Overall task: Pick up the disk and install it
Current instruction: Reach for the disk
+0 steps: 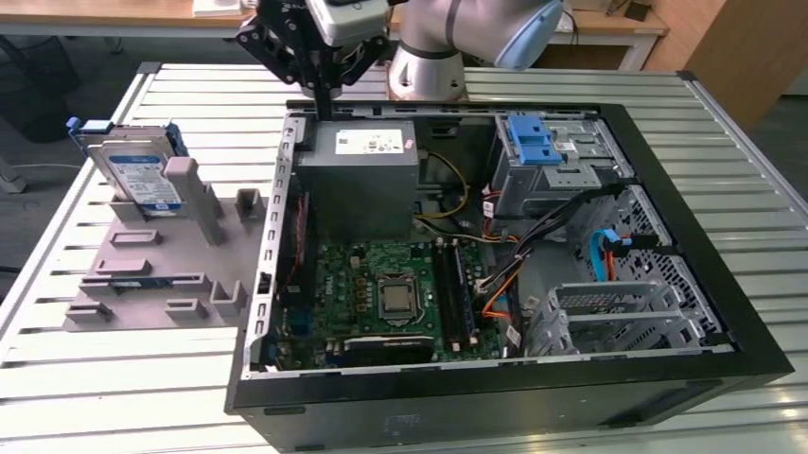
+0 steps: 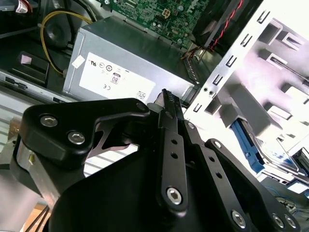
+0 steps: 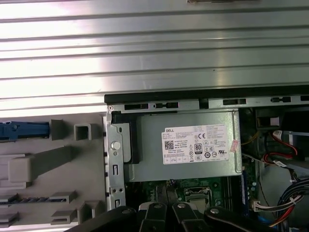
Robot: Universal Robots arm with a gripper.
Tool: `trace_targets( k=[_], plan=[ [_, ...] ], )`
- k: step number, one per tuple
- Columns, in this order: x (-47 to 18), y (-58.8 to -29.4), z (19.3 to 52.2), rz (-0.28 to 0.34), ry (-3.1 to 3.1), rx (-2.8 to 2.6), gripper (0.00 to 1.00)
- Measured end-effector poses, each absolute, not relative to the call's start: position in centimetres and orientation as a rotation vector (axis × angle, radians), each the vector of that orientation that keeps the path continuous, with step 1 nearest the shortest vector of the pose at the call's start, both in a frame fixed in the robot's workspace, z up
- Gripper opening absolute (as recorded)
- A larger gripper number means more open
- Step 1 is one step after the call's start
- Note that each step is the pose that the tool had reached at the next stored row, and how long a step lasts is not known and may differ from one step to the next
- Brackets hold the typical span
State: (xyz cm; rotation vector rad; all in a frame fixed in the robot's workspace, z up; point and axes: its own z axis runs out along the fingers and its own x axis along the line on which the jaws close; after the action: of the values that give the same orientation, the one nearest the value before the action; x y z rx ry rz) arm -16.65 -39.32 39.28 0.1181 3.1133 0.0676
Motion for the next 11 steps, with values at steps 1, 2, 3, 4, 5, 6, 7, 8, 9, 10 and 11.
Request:
trace_targets(
  k=[1,2,3,4,5,6,7,8,9,10,11],
  plan=[
    [-16.8,-39.3,39.3,0.068,3.113,0.118,0.11],
    [-16.9,-39.3,39.3,0.068,3.113,0.118,0.11],
    [-17.1,-39.3,39.3,0.068,3.113,0.118,0.11],
    [-17.2,-39.2,39.3,0.068,3.113,0.118,0.11],
    [-17.4,-39.2,39.3,0.068,3.114,0.118,0.11],
    [-17.5,-39.2,39.3,0.068,3.113,0.118,0.11],
    [-17.7,-39.2,39.3,0.068,3.114,0.118,0.11],
    [-17.8,-39.1,39.3,0.068,3.114,0.118,0.11],
    [-18.0,-39.1,39.3,0.068,3.114,0.118,0.11],
    [-18.1,-39.1,39.2,0.068,3.114,0.118,0.11],
    [-18.2,-39.1,39.3,0.068,3.114,0.118,0.11]
  ],
)
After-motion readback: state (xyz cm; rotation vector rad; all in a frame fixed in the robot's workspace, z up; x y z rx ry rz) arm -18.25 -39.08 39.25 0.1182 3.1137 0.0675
